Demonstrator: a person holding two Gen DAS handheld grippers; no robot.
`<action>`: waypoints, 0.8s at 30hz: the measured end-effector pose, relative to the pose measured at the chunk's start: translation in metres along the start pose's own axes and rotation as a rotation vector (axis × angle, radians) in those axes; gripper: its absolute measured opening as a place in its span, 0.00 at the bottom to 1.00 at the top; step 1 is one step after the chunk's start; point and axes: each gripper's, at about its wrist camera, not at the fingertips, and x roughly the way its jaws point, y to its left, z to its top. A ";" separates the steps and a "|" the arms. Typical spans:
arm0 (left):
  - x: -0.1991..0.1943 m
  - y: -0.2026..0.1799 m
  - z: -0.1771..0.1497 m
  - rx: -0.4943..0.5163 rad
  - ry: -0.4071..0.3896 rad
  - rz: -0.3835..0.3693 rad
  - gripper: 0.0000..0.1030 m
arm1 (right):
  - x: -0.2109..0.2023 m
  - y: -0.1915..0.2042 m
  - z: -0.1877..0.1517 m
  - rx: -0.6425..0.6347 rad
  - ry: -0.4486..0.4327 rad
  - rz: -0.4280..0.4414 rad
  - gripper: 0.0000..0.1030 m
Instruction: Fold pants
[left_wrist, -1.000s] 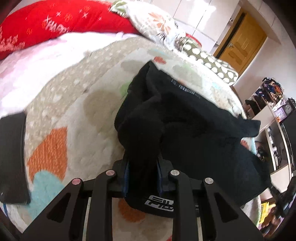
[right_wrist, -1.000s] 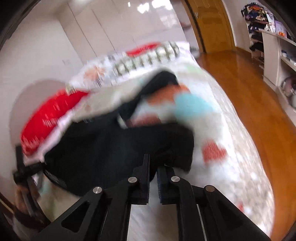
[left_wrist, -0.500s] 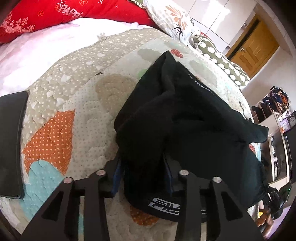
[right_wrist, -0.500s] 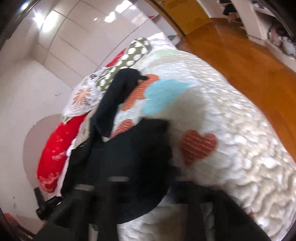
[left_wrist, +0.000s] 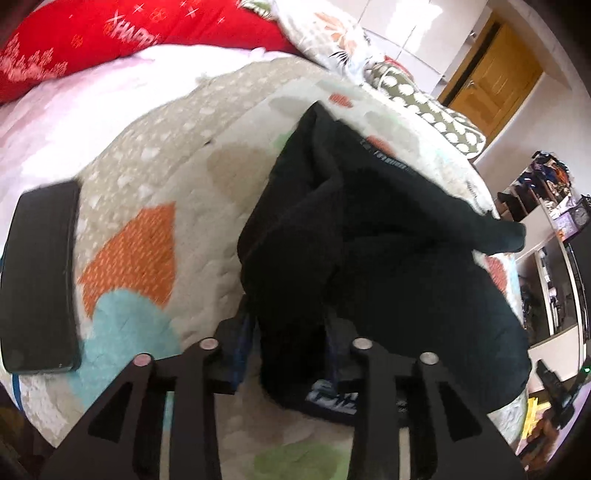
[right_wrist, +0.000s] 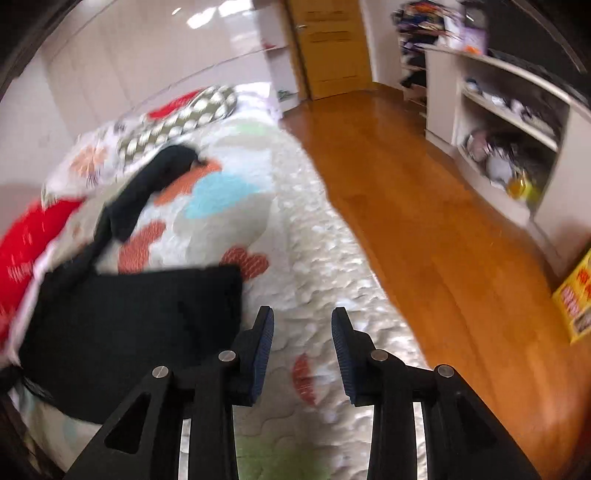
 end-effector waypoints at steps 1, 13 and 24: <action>-0.001 0.003 -0.002 -0.003 -0.002 0.004 0.42 | -0.004 0.001 0.003 -0.003 -0.018 0.022 0.35; -0.045 0.009 -0.002 0.004 -0.119 0.078 0.55 | 0.041 0.080 -0.021 -0.242 0.097 0.082 0.33; -0.011 -0.034 -0.003 0.102 -0.077 -0.004 0.63 | 0.026 0.122 -0.023 -0.322 0.102 0.272 0.49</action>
